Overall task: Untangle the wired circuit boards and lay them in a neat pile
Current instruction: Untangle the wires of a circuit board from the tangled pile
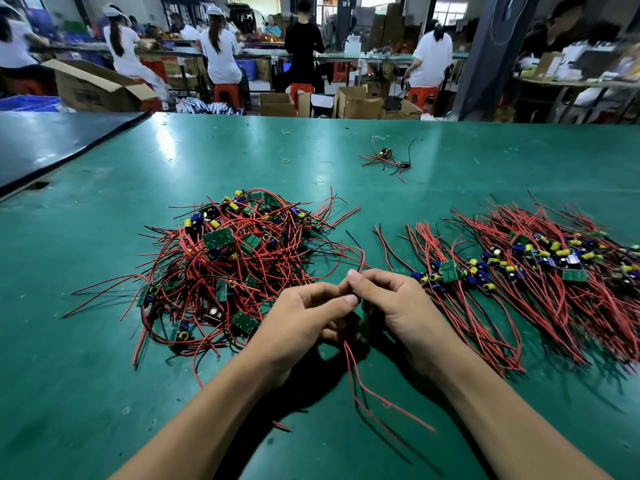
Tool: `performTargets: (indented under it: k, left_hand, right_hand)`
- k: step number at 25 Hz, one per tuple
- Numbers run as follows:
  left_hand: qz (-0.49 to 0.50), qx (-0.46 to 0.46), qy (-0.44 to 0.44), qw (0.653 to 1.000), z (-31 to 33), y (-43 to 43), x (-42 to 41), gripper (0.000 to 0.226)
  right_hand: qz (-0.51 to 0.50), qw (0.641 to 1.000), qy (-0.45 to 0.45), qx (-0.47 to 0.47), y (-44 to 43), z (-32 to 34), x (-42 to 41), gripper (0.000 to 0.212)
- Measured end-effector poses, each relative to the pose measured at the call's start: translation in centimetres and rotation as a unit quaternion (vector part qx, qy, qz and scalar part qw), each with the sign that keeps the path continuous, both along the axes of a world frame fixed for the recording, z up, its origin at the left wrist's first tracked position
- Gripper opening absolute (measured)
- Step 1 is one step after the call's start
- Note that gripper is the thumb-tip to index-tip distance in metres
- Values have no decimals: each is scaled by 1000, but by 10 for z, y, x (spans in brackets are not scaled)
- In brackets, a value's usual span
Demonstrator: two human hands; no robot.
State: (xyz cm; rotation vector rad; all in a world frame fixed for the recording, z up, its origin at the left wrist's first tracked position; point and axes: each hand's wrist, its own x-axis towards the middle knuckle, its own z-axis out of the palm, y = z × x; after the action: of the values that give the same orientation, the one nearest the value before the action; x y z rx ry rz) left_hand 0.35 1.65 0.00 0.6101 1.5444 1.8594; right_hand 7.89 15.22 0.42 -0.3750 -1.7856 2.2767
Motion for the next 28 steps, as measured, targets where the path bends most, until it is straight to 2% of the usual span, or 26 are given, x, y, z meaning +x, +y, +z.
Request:
performTargets:
  k: [2, 6, 9, 14, 17, 20, 22, 23, 26, 28]
  left_hand:
    - [14, -5, 2, 1000, 0, 1, 1, 8]
    - [7, -20, 51, 998, 0, -1, 3, 15]
    - [7, -34, 48, 998, 0, 1, 2, 19]
    - [10, -33, 26, 999, 1, 2, 1, 27]
    - [6, -20, 6, 1000, 1, 2, -1, 26]
    - [11, -18, -2, 1000, 2, 1, 1, 3]
    - [-4, -27, 14, 1000, 3, 0, 4, 13]
    - [-8, -34, 32, 999, 4, 0, 5, 8]
    - [4, -56, 45, 997, 6, 1, 4, 25]
    - [10, -61, 25, 998, 8, 3, 4, 17]
  right_hand:
    - [-13, 999, -8, 47, -3, 1, 1, 29]
    - [24, 998, -22, 45, -7, 1, 0, 29]
    - [12, 994, -43, 104, 0, 4, 0, 28]
    - [79, 995, -60, -4, 3, 6, 0, 28]
    - [78, 996, -53, 1, 2, 6, 1, 29]
    - [75, 996, -38, 39, -2, 6, 2, 34]
    - [59, 997, -33, 36, -2, 4, 2, 29]
    - [44, 998, -29, 41, -1, 3, 2, 25]
    - [-14, 988, -16, 152, 2, 1, -2, 20]
    - [-60, 966, -19, 249, 4, 0, -6, 21]
